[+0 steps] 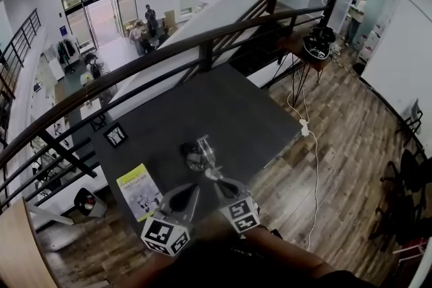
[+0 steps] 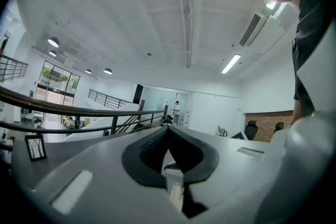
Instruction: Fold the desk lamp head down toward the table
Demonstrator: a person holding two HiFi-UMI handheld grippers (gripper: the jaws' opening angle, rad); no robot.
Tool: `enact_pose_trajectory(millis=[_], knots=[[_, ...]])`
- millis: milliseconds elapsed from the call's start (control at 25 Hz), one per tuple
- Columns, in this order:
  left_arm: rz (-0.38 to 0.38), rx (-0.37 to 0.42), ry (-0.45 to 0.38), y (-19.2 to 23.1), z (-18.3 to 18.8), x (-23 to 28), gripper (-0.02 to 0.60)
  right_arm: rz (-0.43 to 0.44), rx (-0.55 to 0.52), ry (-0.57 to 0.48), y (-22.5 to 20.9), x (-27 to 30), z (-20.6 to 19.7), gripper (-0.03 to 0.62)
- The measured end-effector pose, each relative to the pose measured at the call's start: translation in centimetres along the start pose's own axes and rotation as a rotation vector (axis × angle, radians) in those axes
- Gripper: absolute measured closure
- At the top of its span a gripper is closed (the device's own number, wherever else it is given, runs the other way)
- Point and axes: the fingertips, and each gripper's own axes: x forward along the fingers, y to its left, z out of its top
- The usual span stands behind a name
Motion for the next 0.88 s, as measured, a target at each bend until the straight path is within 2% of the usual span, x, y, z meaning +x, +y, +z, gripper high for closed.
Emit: enact_pose_trajectory(millis=[200, 480, 720, 880], knots=[[-0.061, 0.0, -0.027, -0.9, 0.2, -1.1, 0.58, 0.006, 0.004, -0.103, 1.8, -3.3, 3.6, 0.589], [-0.095, -0.016, -0.035, -2.2, 0.4, -1.7, 0.58, 0.035, 0.058, -0.189, 3.7, -7.0, 6.3, 0.591], [-0.066, -0.005, -0.053, -3.2, -0.1, -2.4, 0.58, 0.083, 0.075, -0.218, 4.5, -8.6, 5.5, 0.591], [-0.02, 0.008, -0.071, -5.8, -0.1, -2.7, 0.58, 0.138, 0.072, -0.243, 4.9, -11.4, 4.9, 0.591]])
